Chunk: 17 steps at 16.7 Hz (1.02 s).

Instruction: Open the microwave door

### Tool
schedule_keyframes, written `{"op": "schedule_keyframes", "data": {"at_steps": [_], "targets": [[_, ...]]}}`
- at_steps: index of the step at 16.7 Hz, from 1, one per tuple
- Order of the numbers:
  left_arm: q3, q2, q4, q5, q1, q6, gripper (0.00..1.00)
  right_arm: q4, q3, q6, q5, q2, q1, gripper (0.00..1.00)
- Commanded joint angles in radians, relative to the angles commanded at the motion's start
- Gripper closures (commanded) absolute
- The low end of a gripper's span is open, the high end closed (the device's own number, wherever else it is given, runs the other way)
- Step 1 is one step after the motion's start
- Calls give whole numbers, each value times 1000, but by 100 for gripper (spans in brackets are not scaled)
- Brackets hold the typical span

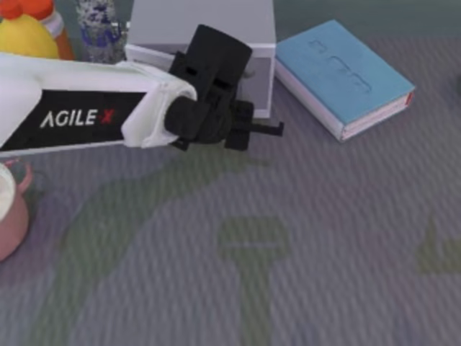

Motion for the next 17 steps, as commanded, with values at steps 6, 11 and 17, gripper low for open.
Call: {"op": "schedule_keyframes", "data": {"at_steps": [6, 11, 17], "targets": [[0, 0, 0, 0, 0, 0, 100, 0, 0, 0, 0, 0, 0, 0], [-9, -5, 4, 14, -4, 6, 100, 0, 0, 0, 0, 0, 0, 0], [-60, -40, 30, 52, 17, 63, 100, 0, 0, 0, 0, 0, 0, 0]]}}
